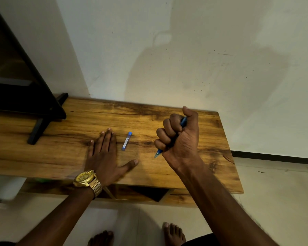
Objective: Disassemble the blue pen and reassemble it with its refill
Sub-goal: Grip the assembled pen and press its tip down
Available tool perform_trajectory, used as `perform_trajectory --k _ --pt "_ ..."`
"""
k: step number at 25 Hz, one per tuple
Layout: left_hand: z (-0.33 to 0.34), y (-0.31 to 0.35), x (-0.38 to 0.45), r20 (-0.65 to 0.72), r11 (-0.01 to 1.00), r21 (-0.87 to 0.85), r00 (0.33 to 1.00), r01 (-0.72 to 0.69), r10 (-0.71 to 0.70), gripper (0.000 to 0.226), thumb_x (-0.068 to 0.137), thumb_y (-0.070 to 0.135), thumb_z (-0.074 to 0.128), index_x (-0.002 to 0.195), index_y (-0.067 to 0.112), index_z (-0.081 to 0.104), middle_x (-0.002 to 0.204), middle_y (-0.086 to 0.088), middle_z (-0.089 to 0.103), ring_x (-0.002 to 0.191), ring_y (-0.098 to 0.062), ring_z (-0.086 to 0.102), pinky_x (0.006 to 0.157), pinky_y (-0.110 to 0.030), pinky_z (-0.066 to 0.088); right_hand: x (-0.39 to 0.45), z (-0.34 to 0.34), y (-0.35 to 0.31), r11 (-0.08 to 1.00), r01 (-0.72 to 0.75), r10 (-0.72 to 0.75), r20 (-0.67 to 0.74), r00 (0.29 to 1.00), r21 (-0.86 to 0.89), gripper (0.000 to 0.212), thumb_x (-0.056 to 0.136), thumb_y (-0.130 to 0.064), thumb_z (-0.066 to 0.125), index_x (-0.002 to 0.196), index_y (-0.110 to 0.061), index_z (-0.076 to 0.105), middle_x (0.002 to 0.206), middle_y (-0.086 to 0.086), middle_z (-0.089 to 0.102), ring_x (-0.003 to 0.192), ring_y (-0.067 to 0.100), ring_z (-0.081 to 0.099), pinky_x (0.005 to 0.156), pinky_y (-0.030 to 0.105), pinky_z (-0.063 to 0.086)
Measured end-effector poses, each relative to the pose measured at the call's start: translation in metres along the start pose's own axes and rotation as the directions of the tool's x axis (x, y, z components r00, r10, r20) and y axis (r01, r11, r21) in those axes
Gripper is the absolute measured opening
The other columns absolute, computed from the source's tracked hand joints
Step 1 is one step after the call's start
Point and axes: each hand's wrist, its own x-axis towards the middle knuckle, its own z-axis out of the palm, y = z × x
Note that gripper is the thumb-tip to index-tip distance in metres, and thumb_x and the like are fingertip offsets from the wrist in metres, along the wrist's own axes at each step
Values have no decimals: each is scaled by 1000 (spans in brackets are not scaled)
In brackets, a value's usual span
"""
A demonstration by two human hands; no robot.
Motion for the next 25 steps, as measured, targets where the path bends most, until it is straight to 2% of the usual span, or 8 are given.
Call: perform_trajectory --k 2,5,11,13,16,20,22,25 --pt "-1 1 0 -6 1000 -11 1000 0 0 145 63 110 12 171 15 -4 180 -3 -13 168 -23 -8 135 -56 4 0 1 -1 1000 7 -7 12 1000 11 65 103 -62 47 53 -25 30 46 -9 25 44 9 14 45 23 13" --pt "-1 1 0 -5 1000 0 1000 2 -2 145 63 111 10 171 15 -5 180 -3 -14 168 -23 -9 135 -55 4 -1 1 -1 1000 19 -19 3 1000 -15 64 107 -55 44 51 -25 33 46 -10 26 41 7 18 44 21 16" --pt "1 -1 0 -28 1000 -11 1000 -6 5 144 65 110 15 171 14 -1 181 -3 -10 168 -23 -5 134 -56 5 -1 1 -1 999 32 -32 9 999 -5 64 108 -54 42 51 -25 34 46 -10 26 42 7 17 45 22 15" --pt "4 -1 1 -28 1000 4 1000 -4 4 143 65 111 15 171 15 -1 181 -3 -11 168 -23 -5 134 -55 5 -2 2 -2 999 34 -34 25 999 -6 66 106 -60 44 51 -25 33 46 -10 25 44 9 14 45 23 13" --pt "6 -3 2 -34 1000 0 999 -9 9 142 67 111 16 171 15 -3 181 -3 -10 168 -24 -4 134 -56 6 -3 2 -2 990 84 -79 53 995 -109 62 109 -51 42 53 -26 34 49 -9 23 46 11 13 45 25 13" --pt "7 -4 2 -34 1000 14 999 -13 13 142 67 111 15 171 15 -4 181 -3 -10 168 -24 -3 134 -56 6 -5 5 1 981 107 -91 98 991 -163 63 107 -56 41 52 -26 37 50 -6 22 45 11 15 45 25 15" --pt "6 -4 2 -35 1000 6 999 -12 12 143 67 111 15 171 14 -3 181 -3 -8 168 -25 -1 134 -56 7 -5 5 0 985 104 -88 115 989 -139 60 105 -51 42 52 -25 37 51 -5 19 45 12 13 45 24 15" --pt "6 -4 2 -32 1000 13 999 -12 13 143 66 111 13 171 14 -4 181 -4 -9 168 -25 -2 134 -56 6 -4 5 -2 991 91 -77 132 988 -102 64 107 -55 39 51 -25 36 51 -4 18 45 12 14 45 25 15"
